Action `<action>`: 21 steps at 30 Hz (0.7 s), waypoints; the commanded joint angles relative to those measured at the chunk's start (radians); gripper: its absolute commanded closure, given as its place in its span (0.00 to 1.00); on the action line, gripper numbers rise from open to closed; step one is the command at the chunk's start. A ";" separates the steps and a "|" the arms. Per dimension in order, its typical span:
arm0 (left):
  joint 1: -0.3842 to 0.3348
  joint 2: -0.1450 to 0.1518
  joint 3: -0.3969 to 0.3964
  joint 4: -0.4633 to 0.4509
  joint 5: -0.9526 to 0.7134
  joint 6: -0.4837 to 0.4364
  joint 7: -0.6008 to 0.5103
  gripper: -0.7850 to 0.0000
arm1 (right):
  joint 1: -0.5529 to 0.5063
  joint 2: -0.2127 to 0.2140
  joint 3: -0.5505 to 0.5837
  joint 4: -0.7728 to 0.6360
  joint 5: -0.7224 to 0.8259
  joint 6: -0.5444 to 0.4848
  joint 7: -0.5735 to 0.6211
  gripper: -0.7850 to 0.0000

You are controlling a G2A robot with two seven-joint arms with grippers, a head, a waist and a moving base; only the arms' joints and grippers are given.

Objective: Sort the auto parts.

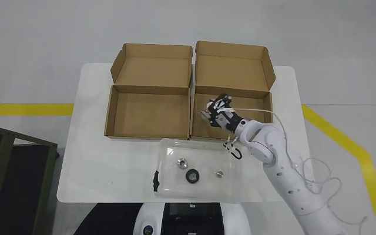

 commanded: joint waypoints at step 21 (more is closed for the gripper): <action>0.000 0.000 0.000 0.000 0.000 0.000 0.000 0.00 | 0.025 -0.013 -0.018 0.039 0.013 0.023 0.004 0.00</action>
